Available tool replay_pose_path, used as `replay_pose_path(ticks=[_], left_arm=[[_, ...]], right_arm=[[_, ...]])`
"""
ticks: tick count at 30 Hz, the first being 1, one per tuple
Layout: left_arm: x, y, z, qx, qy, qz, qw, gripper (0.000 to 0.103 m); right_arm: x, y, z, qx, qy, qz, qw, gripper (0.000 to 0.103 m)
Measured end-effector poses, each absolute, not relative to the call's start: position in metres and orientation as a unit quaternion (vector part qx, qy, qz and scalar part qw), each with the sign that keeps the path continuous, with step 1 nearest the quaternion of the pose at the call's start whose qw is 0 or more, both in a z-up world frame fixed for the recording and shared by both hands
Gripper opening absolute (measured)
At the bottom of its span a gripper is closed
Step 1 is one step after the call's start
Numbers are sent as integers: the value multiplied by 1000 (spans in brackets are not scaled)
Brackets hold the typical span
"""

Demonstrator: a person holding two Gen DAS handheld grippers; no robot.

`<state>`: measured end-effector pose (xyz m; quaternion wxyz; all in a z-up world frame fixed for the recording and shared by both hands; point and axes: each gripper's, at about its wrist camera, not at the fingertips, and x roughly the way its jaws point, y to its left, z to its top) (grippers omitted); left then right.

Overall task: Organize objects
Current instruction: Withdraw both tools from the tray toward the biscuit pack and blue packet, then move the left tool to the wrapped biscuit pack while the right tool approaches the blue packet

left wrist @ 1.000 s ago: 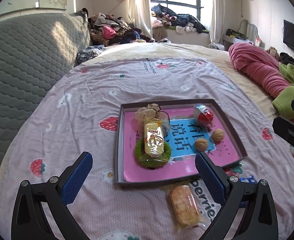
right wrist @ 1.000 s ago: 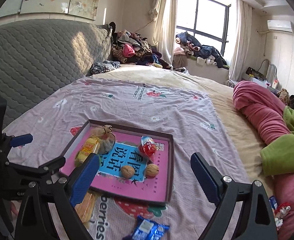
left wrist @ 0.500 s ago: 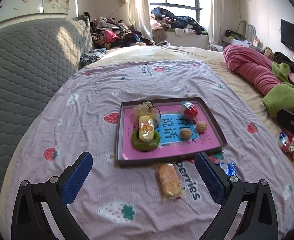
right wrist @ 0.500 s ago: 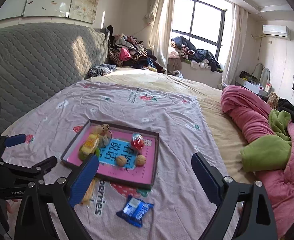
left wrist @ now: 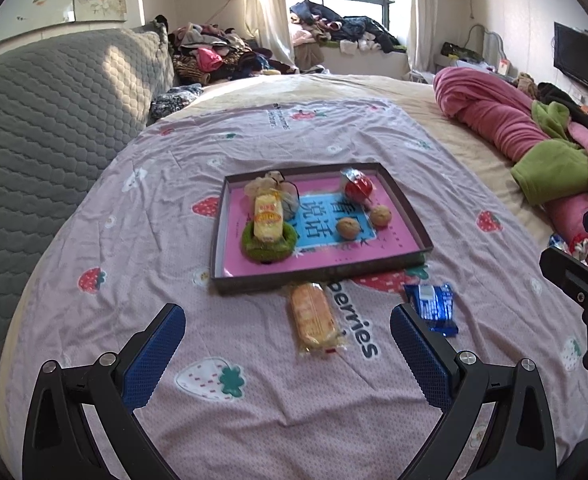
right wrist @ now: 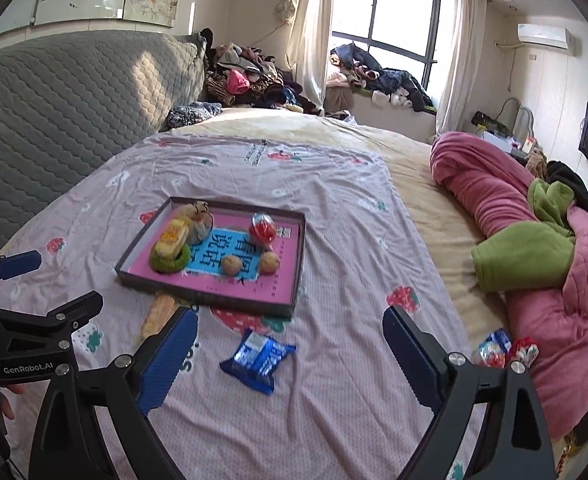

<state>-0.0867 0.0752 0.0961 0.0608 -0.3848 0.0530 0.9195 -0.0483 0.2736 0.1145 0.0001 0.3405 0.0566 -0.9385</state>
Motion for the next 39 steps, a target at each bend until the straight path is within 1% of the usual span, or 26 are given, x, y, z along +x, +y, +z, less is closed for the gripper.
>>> replay_pose_path(ticks=[17,22,39], left_arm=[[-83,84,56,-418,64,904,67,102],[-85,87,41,-429,64,898,71,102],[-109,88,-3,-460,64,883,71,102]], right_arm=[[-44,268,75,375,60,-925,8,94],[-46,267,59,391,45,-919,10,94],[-72,275,12,434,38,-900,-4,94]])
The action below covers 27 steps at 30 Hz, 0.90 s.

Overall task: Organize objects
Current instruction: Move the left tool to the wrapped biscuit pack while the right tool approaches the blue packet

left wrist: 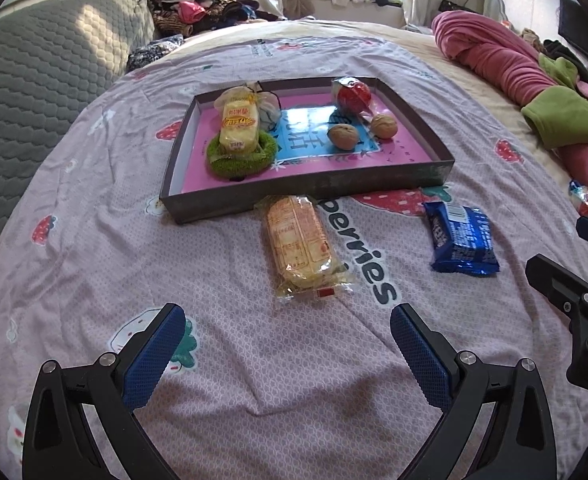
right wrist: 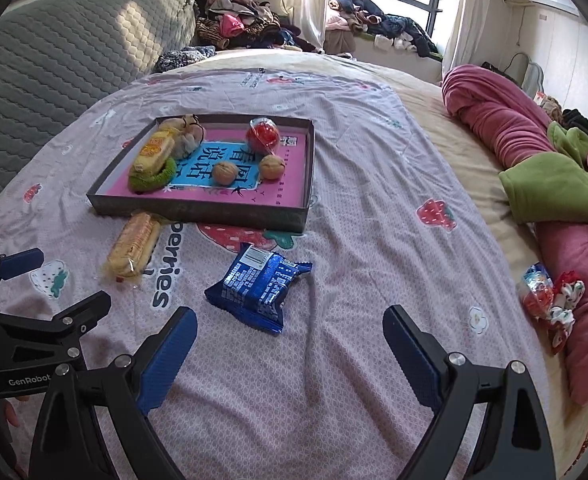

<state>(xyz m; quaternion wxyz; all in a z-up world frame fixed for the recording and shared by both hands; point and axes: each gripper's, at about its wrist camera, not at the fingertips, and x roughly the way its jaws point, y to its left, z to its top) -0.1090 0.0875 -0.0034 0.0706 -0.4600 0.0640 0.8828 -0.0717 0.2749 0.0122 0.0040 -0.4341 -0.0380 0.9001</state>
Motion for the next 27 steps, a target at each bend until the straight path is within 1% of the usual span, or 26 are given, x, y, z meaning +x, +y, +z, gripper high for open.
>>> replay_pose_path(ticks=[8,18,27], left_arm=[[-127,84,-10,-464,50,882,63,102],[-148,84,-22,-469,58,880,56,102],[-166,82,-27,-468,56,880,51,102]], right_arm=[[-87,275,2,-442,-29,897,5,94],[-107,270,-15,-451,-33,892,3,94],[-126,272,-24,-460,-20,888,13,94]])
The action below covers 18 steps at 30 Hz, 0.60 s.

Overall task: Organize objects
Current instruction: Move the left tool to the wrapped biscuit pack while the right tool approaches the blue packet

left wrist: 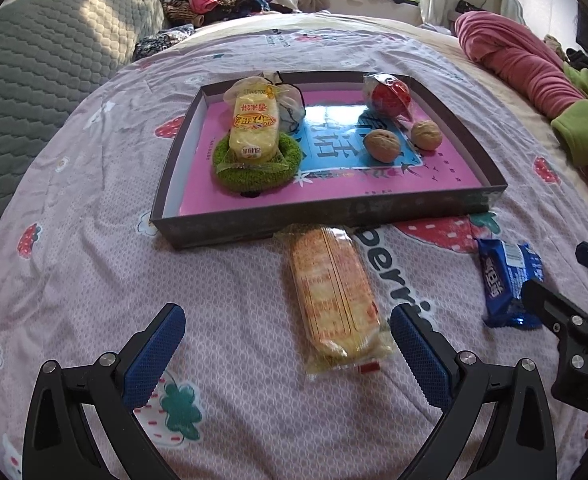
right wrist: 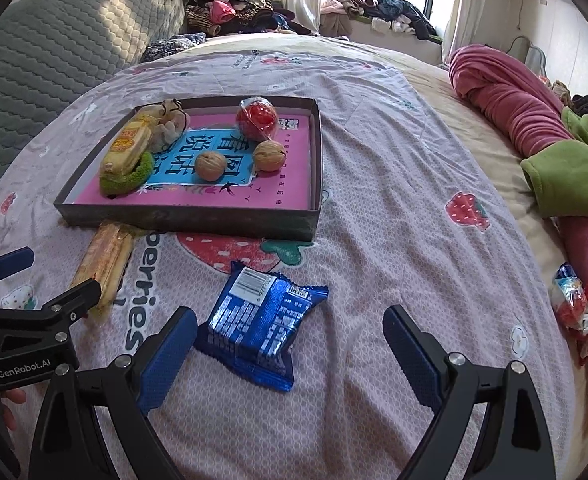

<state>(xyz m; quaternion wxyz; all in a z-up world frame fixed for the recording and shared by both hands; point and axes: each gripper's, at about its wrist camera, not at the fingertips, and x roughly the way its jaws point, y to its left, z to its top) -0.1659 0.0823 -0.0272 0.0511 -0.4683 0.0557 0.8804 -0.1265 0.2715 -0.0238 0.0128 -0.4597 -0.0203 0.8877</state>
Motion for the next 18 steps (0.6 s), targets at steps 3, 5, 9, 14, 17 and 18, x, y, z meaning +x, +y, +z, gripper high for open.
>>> replay_pose_path(ticks=[3,5,9,14,17,18], left_arm=[[-171,83,-29,-469,56,880,49,102],[-175,83,-32,-470,56,880,45,102],[-182,82,-38,-477,51,877,40,102],[-188,82,-48,-485,52,872,30,102],[-192,82,-55,-494,50,868,29,102],[-192,81,-56,-494,51,867,29,102]], right_arm=[[-132,272,-28,-466,-9,884,18,94],[-136,273,-31,-473,1,881,22,94],[-143,273,-38,-483,5,875,35,94],[-153,275,-51,-500,23,865,37,94],[-157,274,-60,-510,33,859,29,94],[-157,273,-62,-506,31,861,27,94]])
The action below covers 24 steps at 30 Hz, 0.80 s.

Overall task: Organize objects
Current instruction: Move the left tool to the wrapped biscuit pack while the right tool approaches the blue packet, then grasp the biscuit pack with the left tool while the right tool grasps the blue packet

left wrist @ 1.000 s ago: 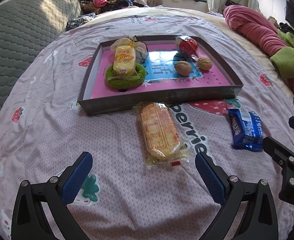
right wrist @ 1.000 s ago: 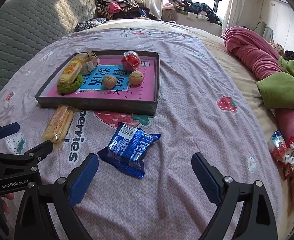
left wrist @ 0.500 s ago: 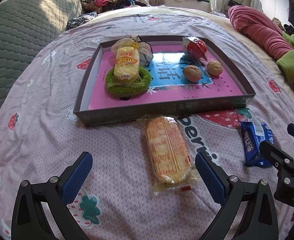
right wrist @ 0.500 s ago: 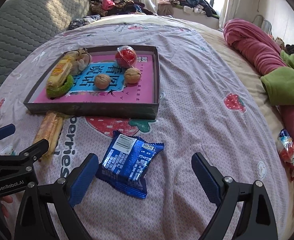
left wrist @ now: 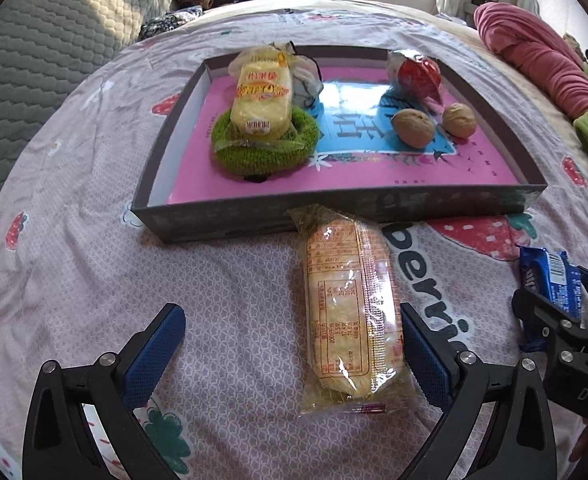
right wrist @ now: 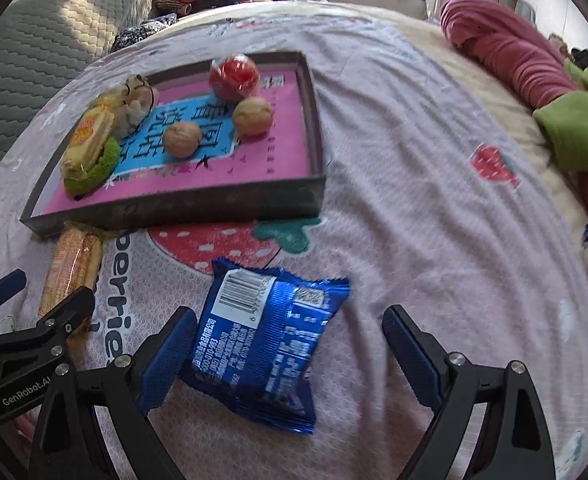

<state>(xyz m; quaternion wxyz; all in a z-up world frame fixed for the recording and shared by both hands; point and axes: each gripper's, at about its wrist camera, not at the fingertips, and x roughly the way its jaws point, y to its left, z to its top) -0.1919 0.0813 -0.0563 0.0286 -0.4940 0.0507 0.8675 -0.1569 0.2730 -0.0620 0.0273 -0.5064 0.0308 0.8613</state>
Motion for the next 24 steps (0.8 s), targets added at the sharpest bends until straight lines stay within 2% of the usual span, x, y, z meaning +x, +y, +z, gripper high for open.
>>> replay_pose_path(ticks=[4,7,8,9,11,24], left_arm=[[-196,79,-61,-497,48,866,33,102],[-197,80,-61,-495,49,866,40,94],[-198,81,-60,-495,48,867,42,86],[-197,82,-59,-495,48,867,43,66],[-196,83,-56,-494,44,867,46,40],[-187,68,-42,-484,20,873,57,40]], right_arm=[[-156,267,-62,-495,24,868,18,83],[-157,263,-60,-494,13,870,9,69],[-158,263,-60,-493,10,870,7,63],[-157,262,-59,-492,6,871,3,60],[-155,262,-54,-485,7,874,-1,55],[-135,271,-29,-461,6,887,-12,52]])
